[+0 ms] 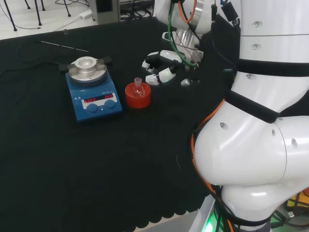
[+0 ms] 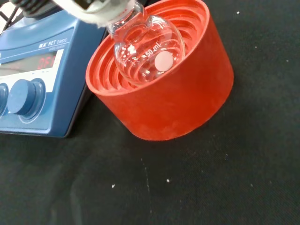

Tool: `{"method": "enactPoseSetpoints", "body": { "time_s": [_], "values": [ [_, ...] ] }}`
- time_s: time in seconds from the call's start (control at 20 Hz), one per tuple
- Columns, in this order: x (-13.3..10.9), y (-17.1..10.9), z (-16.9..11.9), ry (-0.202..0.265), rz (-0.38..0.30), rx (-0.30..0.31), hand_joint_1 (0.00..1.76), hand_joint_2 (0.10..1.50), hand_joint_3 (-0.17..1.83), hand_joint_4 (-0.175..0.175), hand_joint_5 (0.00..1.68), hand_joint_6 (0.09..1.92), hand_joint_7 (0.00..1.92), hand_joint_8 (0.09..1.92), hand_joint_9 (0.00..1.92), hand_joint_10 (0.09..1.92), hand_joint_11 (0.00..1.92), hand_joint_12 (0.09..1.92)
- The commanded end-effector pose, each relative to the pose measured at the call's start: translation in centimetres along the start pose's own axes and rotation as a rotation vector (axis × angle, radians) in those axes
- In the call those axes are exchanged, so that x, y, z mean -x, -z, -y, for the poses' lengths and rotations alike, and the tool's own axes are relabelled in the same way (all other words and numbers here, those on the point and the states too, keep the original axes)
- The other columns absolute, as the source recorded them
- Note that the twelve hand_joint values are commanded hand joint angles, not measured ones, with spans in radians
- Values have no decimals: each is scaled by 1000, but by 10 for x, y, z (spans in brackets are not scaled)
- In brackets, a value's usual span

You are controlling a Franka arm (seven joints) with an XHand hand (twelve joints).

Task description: Pick up the round-bottom flask.

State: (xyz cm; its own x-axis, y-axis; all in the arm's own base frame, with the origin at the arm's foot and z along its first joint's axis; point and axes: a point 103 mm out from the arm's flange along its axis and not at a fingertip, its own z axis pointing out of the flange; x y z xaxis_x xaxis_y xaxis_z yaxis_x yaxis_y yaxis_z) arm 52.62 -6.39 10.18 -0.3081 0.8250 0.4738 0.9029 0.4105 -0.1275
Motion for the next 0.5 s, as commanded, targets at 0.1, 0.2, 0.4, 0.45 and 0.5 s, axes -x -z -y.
{"method": "enactPoseSetpoints", "body": {
  "time_s": [0.1, 0.2, 0.4, 0.45, 0.5],
  "values": [
    [1, -15, -12, 9, -32, -48, 756, 665, 499, -96, 365, 803, 589, 760, 656, 875, 61, 1494],
    [3, -17, -12, 11, -35, -63, 722, 657, 473, -96, 356, 798, 567, 764, 631, 888, 46, 1500],
    [6, -19, -11, 12, -37, -92, 655, 651, 399, -94, 335, 781, 507, 784, 570, 922, 6, 1511],
    [6, -19, -11, 11, -37, -98, 638, 651, 376, -93, 328, 773, 483, 790, 549, 931, 2, 1505],
    [6, -19, -10, 11, -31, -96, 624, 651, 354, -92, 320, 765, 457, 793, 527, 937, 1, 1492]
  ]
}}
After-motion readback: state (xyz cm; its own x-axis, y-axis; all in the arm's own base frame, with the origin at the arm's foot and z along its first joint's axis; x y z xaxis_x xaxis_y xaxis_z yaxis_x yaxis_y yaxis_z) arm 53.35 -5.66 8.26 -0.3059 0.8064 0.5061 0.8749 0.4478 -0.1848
